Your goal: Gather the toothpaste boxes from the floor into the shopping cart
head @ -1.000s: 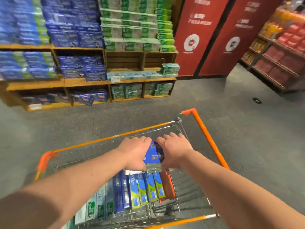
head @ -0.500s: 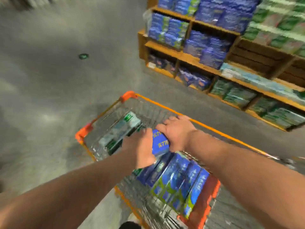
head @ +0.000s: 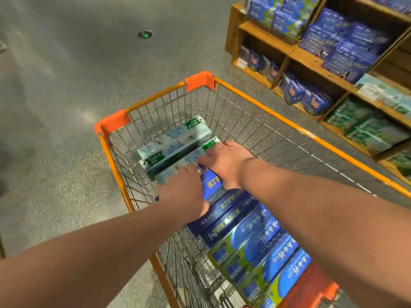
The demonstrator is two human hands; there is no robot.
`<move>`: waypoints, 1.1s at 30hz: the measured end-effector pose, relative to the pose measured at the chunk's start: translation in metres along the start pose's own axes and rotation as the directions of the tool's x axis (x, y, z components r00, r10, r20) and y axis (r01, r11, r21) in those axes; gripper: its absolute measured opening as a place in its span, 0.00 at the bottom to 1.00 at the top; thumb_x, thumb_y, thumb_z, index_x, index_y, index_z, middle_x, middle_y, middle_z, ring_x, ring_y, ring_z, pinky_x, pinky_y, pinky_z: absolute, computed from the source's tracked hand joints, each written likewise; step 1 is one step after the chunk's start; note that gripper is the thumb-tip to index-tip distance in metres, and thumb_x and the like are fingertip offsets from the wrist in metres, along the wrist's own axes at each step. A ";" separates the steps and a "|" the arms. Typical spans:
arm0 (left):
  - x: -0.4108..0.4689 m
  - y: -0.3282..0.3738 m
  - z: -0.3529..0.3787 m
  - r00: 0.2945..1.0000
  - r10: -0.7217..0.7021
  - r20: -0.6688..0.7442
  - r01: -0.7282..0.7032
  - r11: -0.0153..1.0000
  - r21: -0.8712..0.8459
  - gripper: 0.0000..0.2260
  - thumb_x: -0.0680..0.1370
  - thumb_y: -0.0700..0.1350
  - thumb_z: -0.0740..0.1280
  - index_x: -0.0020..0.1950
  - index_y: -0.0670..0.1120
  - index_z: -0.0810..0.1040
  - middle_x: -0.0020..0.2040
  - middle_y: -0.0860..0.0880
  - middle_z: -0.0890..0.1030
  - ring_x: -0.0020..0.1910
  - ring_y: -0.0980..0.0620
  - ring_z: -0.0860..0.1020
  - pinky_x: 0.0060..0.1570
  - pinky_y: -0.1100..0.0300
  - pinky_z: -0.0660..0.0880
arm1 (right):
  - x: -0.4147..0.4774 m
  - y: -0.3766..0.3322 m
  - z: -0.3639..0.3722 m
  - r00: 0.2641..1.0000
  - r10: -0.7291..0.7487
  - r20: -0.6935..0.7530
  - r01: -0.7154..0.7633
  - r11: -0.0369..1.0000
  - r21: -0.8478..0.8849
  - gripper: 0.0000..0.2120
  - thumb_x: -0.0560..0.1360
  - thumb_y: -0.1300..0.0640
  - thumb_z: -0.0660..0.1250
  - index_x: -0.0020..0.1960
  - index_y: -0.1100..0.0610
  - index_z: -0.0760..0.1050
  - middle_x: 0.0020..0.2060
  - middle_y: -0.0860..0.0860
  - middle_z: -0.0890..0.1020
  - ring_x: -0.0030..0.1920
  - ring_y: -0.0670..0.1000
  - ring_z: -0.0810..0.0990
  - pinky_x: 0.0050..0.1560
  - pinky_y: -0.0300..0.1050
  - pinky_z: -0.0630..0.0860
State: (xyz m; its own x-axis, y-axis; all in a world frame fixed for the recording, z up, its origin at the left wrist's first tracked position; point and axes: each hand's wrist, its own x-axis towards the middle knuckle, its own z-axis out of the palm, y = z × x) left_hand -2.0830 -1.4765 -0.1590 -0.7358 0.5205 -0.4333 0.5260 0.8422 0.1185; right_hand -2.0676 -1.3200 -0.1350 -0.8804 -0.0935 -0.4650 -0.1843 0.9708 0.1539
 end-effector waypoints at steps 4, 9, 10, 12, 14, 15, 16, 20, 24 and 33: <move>0.009 0.006 0.001 0.999 -0.009 -0.035 0.011 0.999 0.042 0.38 0.69 0.59 0.76 0.69 0.45 0.60 0.65 0.48 0.70 0.66 0.44 0.74 0.56 0.44 0.76 | 0.003 0.003 0.003 1.000 0.030 0.003 -0.030 1.000 0.003 0.38 0.66 0.55 0.76 0.73 0.45 0.65 0.61 0.50 0.74 0.65 0.55 0.72 0.66 0.54 0.67; 0.007 0.020 0.004 0.999 0.051 -0.021 -0.050 0.997 0.050 0.36 0.70 0.55 0.75 0.69 0.45 0.60 0.65 0.47 0.71 0.65 0.44 0.74 0.55 0.46 0.76 | -0.015 0.010 0.011 0.998 0.058 0.020 -0.057 0.998 -0.022 0.41 0.70 0.53 0.74 0.77 0.47 0.58 0.67 0.49 0.70 0.69 0.54 0.68 0.68 0.51 0.64; 0.005 0.022 0.006 0.998 0.054 -0.013 -0.054 0.998 0.040 0.35 0.71 0.55 0.74 0.69 0.45 0.60 0.65 0.47 0.70 0.65 0.44 0.74 0.54 0.46 0.76 | -0.018 0.010 0.013 0.998 0.052 0.019 -0.051 0.998 -0.026 0.40 0.70 0.52 0.74 0.77 0.47 0.57 0.68 0.49 0.69 0.69 0.54 0.68 0.68 0.51 0.63; 0.002 0.025 0.011 0.998 0.055 -0.003 -0.055 0.997 0.046 0.38 0.71 0.57 0.74 0.71 0.44 0.58 0.65 0.46 0.69 0.64 0.44 0.73 0.53 0.45 0.76 | -0.023 0.009 0.018 0.999 0.043 -0.002 -0.043 0.999 -0.032 0.40 0.71 0.52 0.73 0.77 0.47 0.56 0.70 0.50 0.68 0.70 0.54 0.67 0.69 0.52 0.62; 0.000 0.027 0.013 0.998 0.063 -0.009 -0.062 0.996 0.065 0.42 0.71 0.61 0.74 0.72 0.44 0.56 0.65 0.46 0.69 0.64 0.44 0.73 0.51 0.46 0.75 | -0.026 0.009 0.022 0.999 0.044 -0.016 -0.045 0.998 -0.034 0.40 0.72 0.52 0.73 0.78 0.48 0.55 0.71 0.51 0.67 0.71 0.55 0.66 0.72 0.53 0.60; -0.001 0.028 0.014 0.998 0.065 -0.018 -0.064 0.995 0.074 0.43 0.70 0.63 0.74 0.73 0.44 0.55 0.64 0.46 0.69 0.63 0.44 0.73 0.51 0.46 0.75 | -0.027 0.008 0.024 0.999 0.049 -0.018 -0.049 0.998 -0.031 0.41 0.72 0.52 0.72 0.78 0.48 0.54 0.72 0.51 0.66 0.71 0.56 0.65 0.73 0.53 0.58; -0.001 0.028 0.015 0.997 0.068 -0.028 -0.065 0.994 0.084 0.44 0.70 0.64 0.74 0.73 0.44 0.55 0.64 0.46 0.69 0.62 0.44 0.73 0.50 0.46 0.75 | -0.027 0.008 0.027 0.998 0.056 -0.020 -0.057 0.998 -0.022 0.42 0.72 0.53 0.72 0.79 0.49 0.53 0.72 0.52 0.65 0.72 0.56 0.64 0.75 0.54 0.55; -0.004 0.031 0.019 0.995 0.080 -0.062 -0.073 0.992 0.103 0.46 0.69 0.68 0.73 0.73 0.44 0.53 0.65 0.47 0.69 0.63 0.45 0.73 0.50 0.47 0.75 | -0.030 0.005 0.038 0.996 0.088 -0.033 -0.087 0.996 0.024 0.42 0.73 0.57 0.69 0.80 0.50 0.51 0.72 0.53 0.64 0.76 0.58 0.58 0.79 0.62 0.42; -0.006 0.031 0.024 0.989 0.097 -0.113 -0.086 0.991 0.098 0.52 0.69 0.72 0.70 0.78 0.46 0.48 0.67 0.46 0.69 0.64 0.45 0.72 0.52 0.46 0.76 | -0.032 0.002 0.044 0.992 0.100 -0.074 -0.099 0.995 0.013 0.43 0.73 0.57 0.68 0.81 0.50 0.48 0.72 0.53 0.63 0.75 0.58 0.58 0.79 0.64 0.44; -0.015 0.034 0.014 0.979 0.085 -0.186 -0.055 0.985 0.161 0.55 0.67 0.77 0.66 0.79 0.43 0.51 0.71 0.46 0.66 0.68 0.45 0.69 0.56 0.45 0.73 | -0.054 0.001 0.032 0.993 0.093 -0.068 -0.086 0.991 0.099 0.53 0.68 0.55 0.73 0.82 0.51 0.43 0.78 0.53 0.56 0.78 0.57 0.54 0.78 0.58 0.55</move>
